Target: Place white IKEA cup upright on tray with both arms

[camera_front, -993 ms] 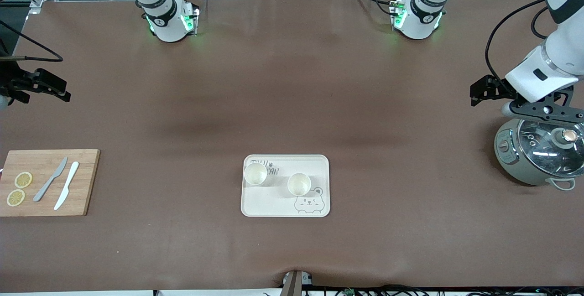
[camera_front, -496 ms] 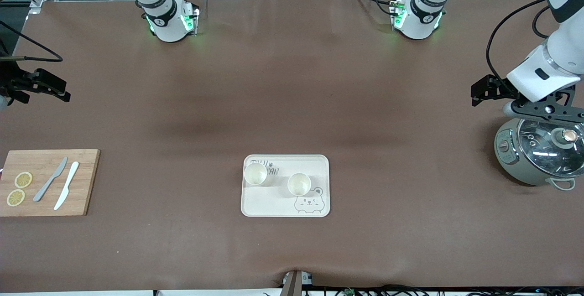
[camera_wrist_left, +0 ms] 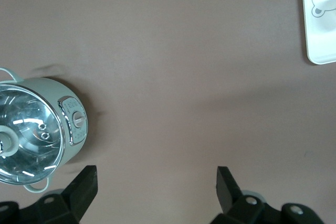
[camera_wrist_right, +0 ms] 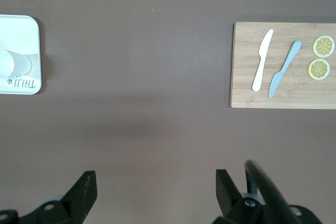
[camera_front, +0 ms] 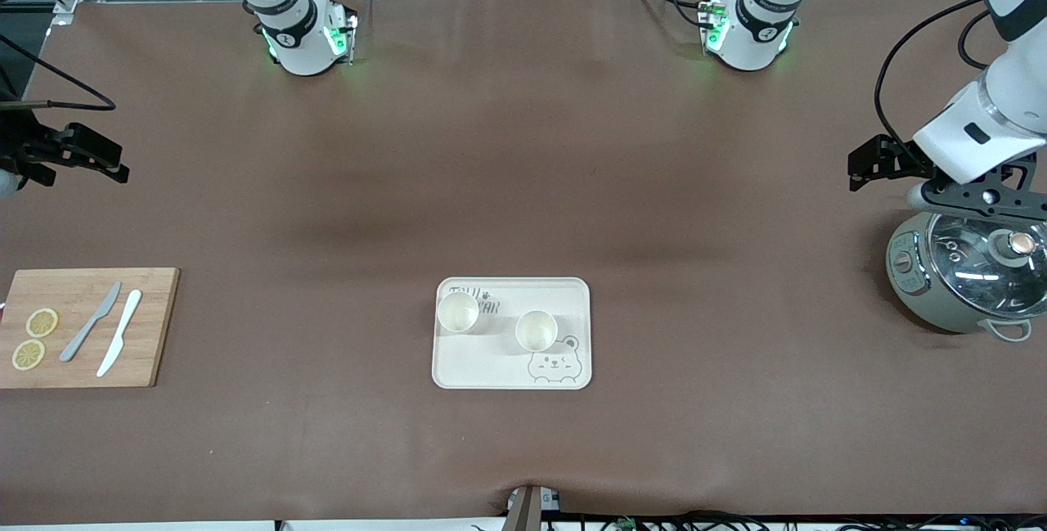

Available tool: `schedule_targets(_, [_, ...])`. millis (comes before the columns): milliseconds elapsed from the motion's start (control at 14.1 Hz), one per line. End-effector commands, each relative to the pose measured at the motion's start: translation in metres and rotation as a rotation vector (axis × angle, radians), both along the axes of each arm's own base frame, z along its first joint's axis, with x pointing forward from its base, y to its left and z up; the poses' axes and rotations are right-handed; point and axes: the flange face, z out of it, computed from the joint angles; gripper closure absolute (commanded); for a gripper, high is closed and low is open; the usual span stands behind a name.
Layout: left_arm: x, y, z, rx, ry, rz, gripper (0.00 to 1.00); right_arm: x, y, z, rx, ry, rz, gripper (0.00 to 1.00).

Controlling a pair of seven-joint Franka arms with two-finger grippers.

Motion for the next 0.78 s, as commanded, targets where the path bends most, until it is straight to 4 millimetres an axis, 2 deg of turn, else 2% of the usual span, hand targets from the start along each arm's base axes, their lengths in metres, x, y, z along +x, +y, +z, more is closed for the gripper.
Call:
schedule_targets(0, [-0.0007, 0.0044, 0.0052, 0.009, -0.004, -0.005, 0.0, 0.0003, 0.0014, 0.0055, 0.008, -0.009, 0.007, 0.0])
schedule_targets(709, [-0.0006, 0.0049, 0.0046, 0.005, -0.004, 0.005, 0.0, 0.0006, 0.0063, 0.0057, 0.005, -0.011, 0.016, 0.0])
